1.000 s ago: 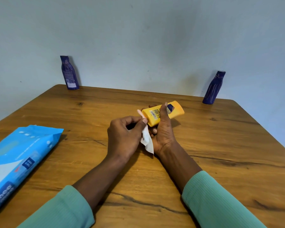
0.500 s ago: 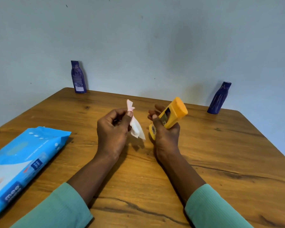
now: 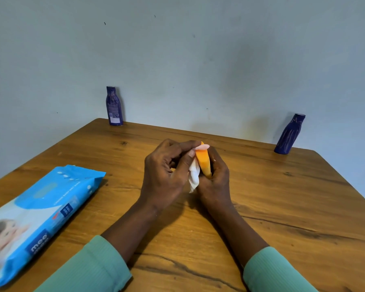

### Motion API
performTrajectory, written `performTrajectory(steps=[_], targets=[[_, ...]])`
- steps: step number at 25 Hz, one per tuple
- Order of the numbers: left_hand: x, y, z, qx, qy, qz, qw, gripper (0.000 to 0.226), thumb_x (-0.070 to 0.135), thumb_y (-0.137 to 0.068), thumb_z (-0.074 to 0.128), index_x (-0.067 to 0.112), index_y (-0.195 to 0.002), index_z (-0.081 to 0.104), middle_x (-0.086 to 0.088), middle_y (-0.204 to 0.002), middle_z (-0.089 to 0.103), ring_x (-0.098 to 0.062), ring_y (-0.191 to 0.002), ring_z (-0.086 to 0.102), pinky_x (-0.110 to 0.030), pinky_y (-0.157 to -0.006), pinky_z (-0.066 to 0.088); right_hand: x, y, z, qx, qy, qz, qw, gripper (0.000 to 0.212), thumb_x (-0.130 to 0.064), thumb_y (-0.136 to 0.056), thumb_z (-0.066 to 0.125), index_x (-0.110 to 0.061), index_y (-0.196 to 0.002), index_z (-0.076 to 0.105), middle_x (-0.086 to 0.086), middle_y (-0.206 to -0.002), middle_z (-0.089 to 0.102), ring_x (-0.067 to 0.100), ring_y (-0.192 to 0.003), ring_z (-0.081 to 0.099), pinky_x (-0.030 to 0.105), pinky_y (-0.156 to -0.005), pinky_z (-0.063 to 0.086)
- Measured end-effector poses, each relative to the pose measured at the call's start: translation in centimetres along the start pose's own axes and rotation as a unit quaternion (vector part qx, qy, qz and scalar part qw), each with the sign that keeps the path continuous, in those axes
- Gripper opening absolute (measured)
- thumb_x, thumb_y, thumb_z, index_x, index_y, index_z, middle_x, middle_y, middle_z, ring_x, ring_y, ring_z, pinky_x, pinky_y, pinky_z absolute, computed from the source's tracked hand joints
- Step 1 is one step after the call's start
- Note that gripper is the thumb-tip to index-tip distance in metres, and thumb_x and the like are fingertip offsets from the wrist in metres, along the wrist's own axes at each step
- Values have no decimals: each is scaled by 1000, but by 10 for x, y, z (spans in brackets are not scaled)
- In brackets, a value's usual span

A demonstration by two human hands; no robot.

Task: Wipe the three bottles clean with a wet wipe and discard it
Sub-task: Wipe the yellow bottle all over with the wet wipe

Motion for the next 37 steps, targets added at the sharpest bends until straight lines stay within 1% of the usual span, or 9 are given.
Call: performTrajectory(steps=[5, 9, 11, 15, 19, 22, 25, 30, 37], targets=[[-8, -6, -13, -14, 21, -26, 999, 30, 9, -102, 65, 23, -125, 76, 6, -114, 75, -20, -106, 72, -41, -81, 64, 7, -1, 4, -16, 75, -10, 997, 42, 1, -89, 71, -24, -123, 69, 1, -101, 74, 28, -90, 69, 56, -73, 56], [-4, 8, -9, -3, 16, -27, 1000, 22, 19, -98, 71, 11, -118, 79, 0, -108, 78, -22, -104, 74, -45, -78, 64, 15, -2, 0, 26, 164, 6, 986, 34, -45, -93, 72, -34, -125, 66, -8, -110, 72, 18, -100, 69, 49, -78, 59], [-1, 9, -7, 20, 13, -49, 999, 18, 20, -95, 74, 9, -108, 81, 1, -102, 80, -20, -101, 75, -44, -78, 64, 17, -3, 0, 23, 202, 10, 979, 39, -52, -91, 68, -36, -127, 63, -10, -110, 69, 17, -100, 67, 46, -76, 58], [4, -1, -3, 65, 113, -192, 973, 7, 18, -88, 80, 11, -91, 80, 1, -87, 81, -13, -85, 77, -31, -69, 63, 13, -2, -1, 8, 258, 10, 966, 50, -34, -81, 64, -37, -131, 61, -11, -109, 65, 15, -99, 61, 44, -79, 56], [-6, -5, -6, 78, 152, -261, 950, 7, 21, -85, 82, 15, -85, 79, -5, -90, 79, -19, -87, 76, -37, -75, 65, 7, -1, 2, -34, 330, 0, 943, 58, -29, -75, 72, -34, -132, 58, -7, -109, 63, 16, -100, 56, 45, -86, 51], [-8, 6, -12, 46, 161, -270, 948, 7, 14, -88, 80, 8, -90, 78, -8, -91, 80, -18, -85, 76, -33, -73, 64, 3, -4, 2, -37, 405, -2, 913, 55, -36, -79, 72, -37, -132, 56, -4, -109, 61, 21, -106, 55, 41, -90, 45], [-7, 11, -13, 26, 121, -249, 961, 9, 16, -86, 82, 9, -90, 79, -2, -86, 79, -14, -82, 74, -30, -71, 63, 0, -4, 1, -45, 440, 23, 897, 62, -34, -89, 69, -40, -146, 46, -2, -118, 59, 21, -114, 52, 39, -96, 40], [-19, 1, -8, 53, 100, -310, 944, 28, 42, -74, 87, 20, -90, 82, 1, -91, 80, -24, -97, 75, -49, -88, 64, -1, -3, 0, -120, 520, 7, 846, 83, -39, -99, 58, -47, -162, 4, 1, -127, 49, 20, -120, 43, 40, -104, 39], [-30, 12, -14, -16, 15, -248, 969, 4, 21, -86, 84, 21, -88, 81, 6, -87, 79, -13, -86, 74, -40, -80, 64, 2, -4, -4, -79, 553, 39, 828, 79, -36, -94, 67, -43, -160, 23, 1, -128, 54, 22, -121, 46, 41, -103, 42]])
Point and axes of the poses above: each hand's wrist, its own y-axis away from the middle knuckle, its own z-axis out of the palm, x = y × z, the point moved 2 cm from there along -y, towards the middle knuckle
